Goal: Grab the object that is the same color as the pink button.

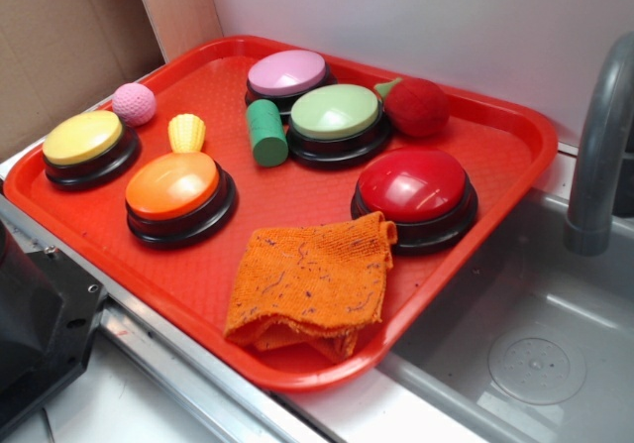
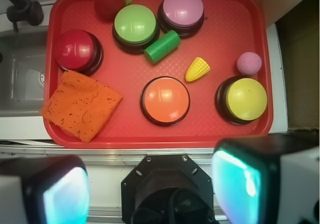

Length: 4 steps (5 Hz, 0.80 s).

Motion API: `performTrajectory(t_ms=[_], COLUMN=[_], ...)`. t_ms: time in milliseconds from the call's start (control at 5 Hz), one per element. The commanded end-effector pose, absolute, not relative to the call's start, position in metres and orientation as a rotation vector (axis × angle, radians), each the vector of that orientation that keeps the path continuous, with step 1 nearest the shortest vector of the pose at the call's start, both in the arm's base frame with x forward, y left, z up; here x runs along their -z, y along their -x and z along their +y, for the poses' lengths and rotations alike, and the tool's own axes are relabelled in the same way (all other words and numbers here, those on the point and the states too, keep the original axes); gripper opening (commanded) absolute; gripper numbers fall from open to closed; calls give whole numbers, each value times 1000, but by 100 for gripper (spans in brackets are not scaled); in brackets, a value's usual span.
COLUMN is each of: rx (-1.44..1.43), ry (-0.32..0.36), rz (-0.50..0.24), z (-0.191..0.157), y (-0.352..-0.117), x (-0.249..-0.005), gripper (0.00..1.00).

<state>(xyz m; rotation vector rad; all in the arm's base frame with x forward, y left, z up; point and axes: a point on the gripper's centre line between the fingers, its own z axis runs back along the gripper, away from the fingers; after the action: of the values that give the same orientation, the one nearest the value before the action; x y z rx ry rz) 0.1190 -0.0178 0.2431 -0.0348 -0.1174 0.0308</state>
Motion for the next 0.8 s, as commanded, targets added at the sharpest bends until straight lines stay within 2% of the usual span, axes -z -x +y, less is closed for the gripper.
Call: performTrajectory(t_ms=[0, 200, 600], rx=[-31, -87, -240], ry=[35, -11, 66], rz=[-117, -115, -73], z=[-18, -7, 64], y=[-119, -134, -178], x=[-243, -225, -194], gripper=[100, 100, 100])
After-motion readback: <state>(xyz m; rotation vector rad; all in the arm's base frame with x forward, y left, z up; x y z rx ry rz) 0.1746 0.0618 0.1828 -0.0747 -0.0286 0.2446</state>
